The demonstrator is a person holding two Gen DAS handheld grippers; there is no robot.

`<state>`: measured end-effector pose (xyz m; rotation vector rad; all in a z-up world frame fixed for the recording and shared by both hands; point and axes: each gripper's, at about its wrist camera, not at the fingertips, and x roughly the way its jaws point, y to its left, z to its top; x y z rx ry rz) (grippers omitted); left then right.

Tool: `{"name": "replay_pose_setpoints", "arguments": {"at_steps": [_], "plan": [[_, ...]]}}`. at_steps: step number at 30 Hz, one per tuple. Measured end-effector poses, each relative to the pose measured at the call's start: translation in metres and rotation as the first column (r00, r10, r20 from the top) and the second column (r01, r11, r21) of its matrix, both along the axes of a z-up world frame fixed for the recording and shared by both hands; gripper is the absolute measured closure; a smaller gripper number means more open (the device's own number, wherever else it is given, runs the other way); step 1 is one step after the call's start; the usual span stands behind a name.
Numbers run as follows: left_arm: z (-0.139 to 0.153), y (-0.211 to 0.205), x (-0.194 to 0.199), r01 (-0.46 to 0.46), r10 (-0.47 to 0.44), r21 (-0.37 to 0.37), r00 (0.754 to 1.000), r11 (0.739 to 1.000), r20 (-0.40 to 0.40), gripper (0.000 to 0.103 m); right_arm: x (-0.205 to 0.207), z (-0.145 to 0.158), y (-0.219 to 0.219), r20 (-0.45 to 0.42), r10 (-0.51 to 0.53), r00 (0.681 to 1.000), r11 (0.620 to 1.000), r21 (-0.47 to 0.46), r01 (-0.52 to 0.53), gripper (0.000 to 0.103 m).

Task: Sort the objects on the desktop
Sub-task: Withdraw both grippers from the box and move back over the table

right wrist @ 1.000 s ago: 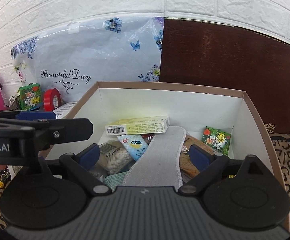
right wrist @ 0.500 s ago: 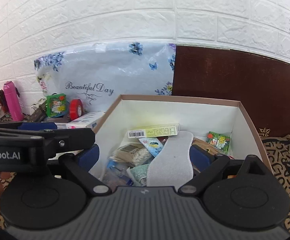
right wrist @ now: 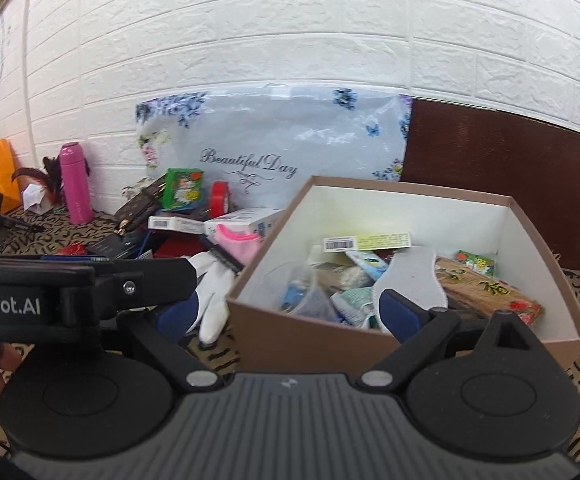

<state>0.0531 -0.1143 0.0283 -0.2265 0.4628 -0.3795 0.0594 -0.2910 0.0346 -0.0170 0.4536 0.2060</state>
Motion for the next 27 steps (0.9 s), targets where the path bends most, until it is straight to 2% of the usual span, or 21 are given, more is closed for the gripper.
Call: {"name": "replay_pose_setpoints", "arguments": {"at_steps": [9, 15, 19, 27], "plan": [[-0.038, 0.051, -0.023, -0.065, 0.056, -0.091, 0.994, 0.994, -0.093, 0.003, -0.023, -0.034, 0.053, -0.019, 0.103, 0.995, 0.994, 0.029, -0.102, 0.008], [-0.056, 0.087, -0.023, -0.171, 0.155, -0.096, 0.977, 0.981, -0.149, 0.003, -0.025, -0.051, 0.087, -0.062, 0.177, 0.982, 0.984, 0.037, -0.175, 0.008], [-0.065, 0.106, -0.02, -0.212, 0.193, -0.095, 0.965, 0.973, -0.177, 0.003, -0.021, -0.059, 0.103, -0.088, 0.191, 0.978, 0.981, 0.038, -0.189, 0.008], [-0.082, 0.129, -0.005, -0.227, 0.201, -0.095, 0.954, 0.969, -0.224, 0.003, -0.012, -0.079, 0.118, -0.125, 0.211, 0.97, 0.977, 0.045, -0.207, 0.009]]}}
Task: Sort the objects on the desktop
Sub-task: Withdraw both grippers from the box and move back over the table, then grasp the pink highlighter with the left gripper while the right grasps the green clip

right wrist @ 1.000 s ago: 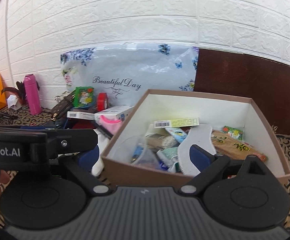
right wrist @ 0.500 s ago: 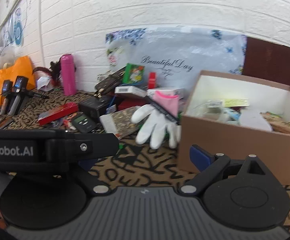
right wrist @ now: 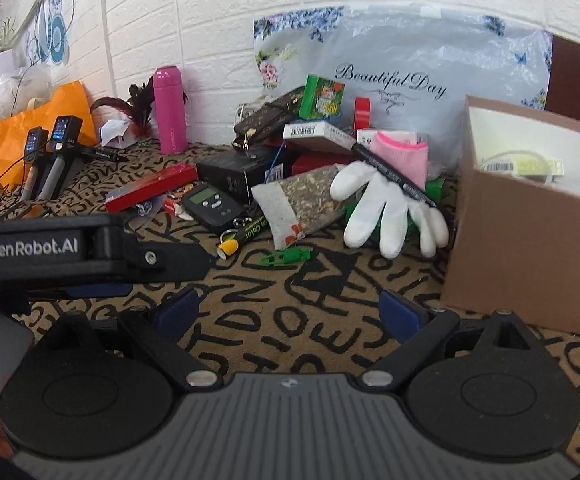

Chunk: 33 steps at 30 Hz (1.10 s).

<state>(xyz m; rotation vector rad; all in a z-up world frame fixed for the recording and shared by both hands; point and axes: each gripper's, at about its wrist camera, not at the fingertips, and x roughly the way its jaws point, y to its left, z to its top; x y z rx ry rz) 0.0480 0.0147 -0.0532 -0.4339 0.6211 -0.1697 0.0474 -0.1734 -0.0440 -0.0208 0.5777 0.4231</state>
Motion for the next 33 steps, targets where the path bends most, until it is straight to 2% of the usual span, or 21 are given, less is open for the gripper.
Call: {"name": "replay_pose_setpoints", "arguments": {"at_steps": [6, 12, 14, 20, 24, 28, 30, 33], "plan": [[-0.012, 0.005, 0.026, 0.041, -0.04, 0.035, 0.999, 0.999, -0.018, 0.006, 0.015, -0.015, 0.012, -0.025, 0.016, 1.0, 1.0, -0.016, -0.017, 0.017], [-0.022, 0.013, 0.055, 0.06, -0.06, 0.008, 0.997, 0.998, -0.044, 0.024, 0.033, -0.023, 0.023, -0.029, 0.033, 0.999, 0.999, -0.033, -0.034, 0.025], [-0.024, 0.015, 0.064, 0.054, -0.054, 0.0, 0.997, 0.999, -0.048, 0.03, 0.04, -0.025, 0.026, -0.03, 0.036, 0.999, 0.998, -0.042, -0.038, 0.031], [-0.029, 0.015, 0.087, 0.065, -0.065, 0.015, 0.997, 0.998, -0.051, 0.044, 0.061, -0.031, 0.036, -0.025, 0.038, 0.999, 0.996, -0.074, -0.04, 0.033], [-0.032, 0.01, 0.097, 0.086, -0.085, 0.053, 0.996, 0.995, -0.026, 0.046, 0.074, -0.034, 0.042, -0.026, 0.05, 0.998, 0.995, -0.085, -0.052, 0.034], [-0.034, 0.006, 0.102, 0.1, -0.099, 0.071, 0.995, 0.992, -0.016, 0.047, 0.085, -0.037, 0.045, -0.029, 0.05, 0.998, 0.995, -0.081, -0.053, 0.04], [-0.035, 0.006, 0.103, 0.097, -0.096, 0.08, 0.995, 0.992, -0.012, 0.052, 0.09, -0.038, 0.046, -0.031, 0.047, 0.998, 0.996, -0.079, -0.05, 0.043], [-0.036, 0.006, 0.105, 0.09, -0.089, 0.097, 0.996, 0.991, -0.009, 0.065, 0.095, -0.04, 0.047, -0.031, 0.049, 0.998, 0.996, -0.078, -0.051, 0.044]]}}
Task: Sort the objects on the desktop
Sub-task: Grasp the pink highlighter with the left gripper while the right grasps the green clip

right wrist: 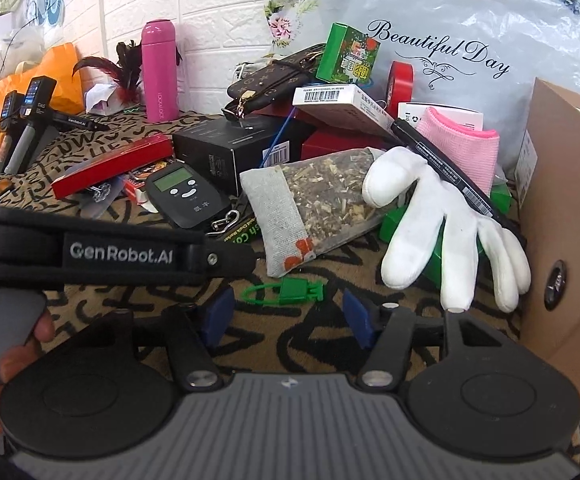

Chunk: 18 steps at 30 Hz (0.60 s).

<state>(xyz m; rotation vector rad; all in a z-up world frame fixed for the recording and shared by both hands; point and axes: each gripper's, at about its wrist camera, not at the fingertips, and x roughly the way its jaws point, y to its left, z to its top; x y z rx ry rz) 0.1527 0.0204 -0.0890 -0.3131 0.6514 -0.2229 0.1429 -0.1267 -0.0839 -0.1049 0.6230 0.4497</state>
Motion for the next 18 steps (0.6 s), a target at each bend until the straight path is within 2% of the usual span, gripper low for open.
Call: {"name": "replay_pose_setpoints", "arguments": {"at_steps": [2, 3, 5, 8, 11, 18], "plan": [[-0.001, 0.0, 0.0, -0.007, 0.007, 0.018, 1.0, 1.0, 0.003, 0.077, 0.003, -0.001, 0.002, 0.002, 0.006, 1.0, 1.0, -0.004, -0.006, 0.044], [-0.001, 0.0, 0.0, -0.012, 0.011, 0.027, 1.0, 1.0, 0.004, 0.079, 0.004, -0.001, 0.002, 0.001, 0.01, 1.0, 1.0, -0.007, -0.01, 0.045], [-0.002, 0.002, -0.001, -0.007, 0.007, 0.024, 1.0, 1.0, 0.003, 0.084, 0.005, -0.001, 0.004, 0.004, 0.013, 1.0, 1.0, -0.02, -0.013, 0.053], [-0.001, 0.002, -0.004, 0.004, -0.004, 0.027, 1.0, 1.0, -0.003, 0.086, 0.004, 0.0, 0.001, 0.004, -0.003, 1.0, 1.0, -0.019, 0.003, 0.069], [0.001, 0.0, -0.012, 0.021, -0.02, 0.037, 1.0, 0.999, -0.012, 0.088, 0.004, 0.001, -0.006, -0.012, -0.012, 1.0, 1.0, 0.002, 0.012, 0.078], [0.0, 0.004, -0.057, 0.032, -0.032, -0.003, 0.999, 0.999, -0.039, 0.088, -0.023, 0.004, -0.022, -0.039, -0.002, 0.999, 1.0, 0.023, 0.003, 0.082]]}}
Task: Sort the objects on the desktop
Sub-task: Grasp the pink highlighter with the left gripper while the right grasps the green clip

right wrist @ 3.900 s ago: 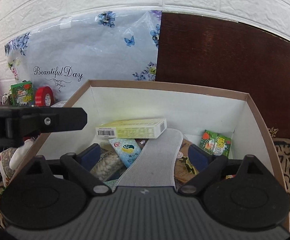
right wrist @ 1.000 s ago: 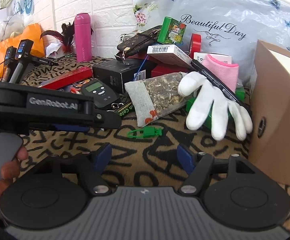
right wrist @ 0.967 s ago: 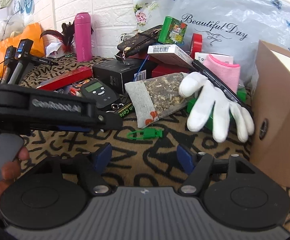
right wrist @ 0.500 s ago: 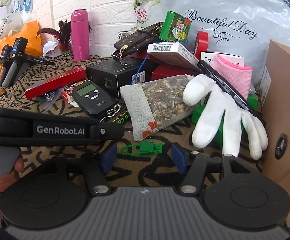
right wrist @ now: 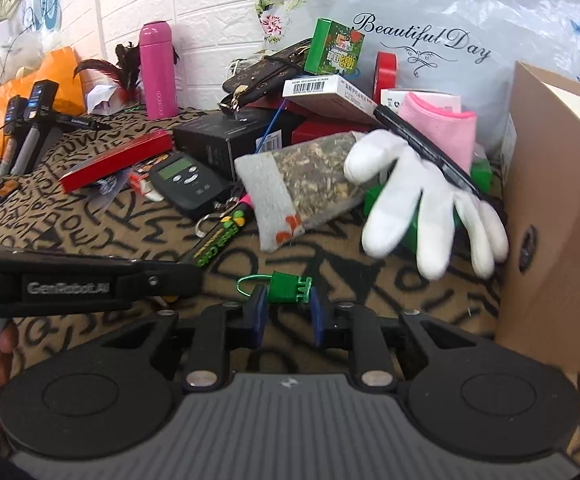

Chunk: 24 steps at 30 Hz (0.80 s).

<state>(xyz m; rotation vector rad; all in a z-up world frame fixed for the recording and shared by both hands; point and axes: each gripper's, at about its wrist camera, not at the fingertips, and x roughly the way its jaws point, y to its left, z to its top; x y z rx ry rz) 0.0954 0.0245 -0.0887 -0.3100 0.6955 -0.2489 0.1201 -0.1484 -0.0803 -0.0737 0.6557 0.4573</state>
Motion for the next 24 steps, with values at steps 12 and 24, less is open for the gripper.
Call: {"name": "replay_pose_setpoints", "arguments": {"at_steps": [12, 24], "plan": [[0.003, 0.003, -0.099, 0.039, -0.04, -0.041, 0.998, 0.998, -0.047, 0.088, -0.098, 0.006, -0.031, -0.019, 0.045, 0.999, 0.999, -0.021, -0.045, 0.082], [0.009, -0.01, -0.102, 0.028, -0.027, 0.022, 0.998, 0.999, -0.054, 0.079, -0.142, 0.006, -0.05, -0.021, 0.022, 1.0, 1.0, 0.009, -0.021, 0.082]]}}
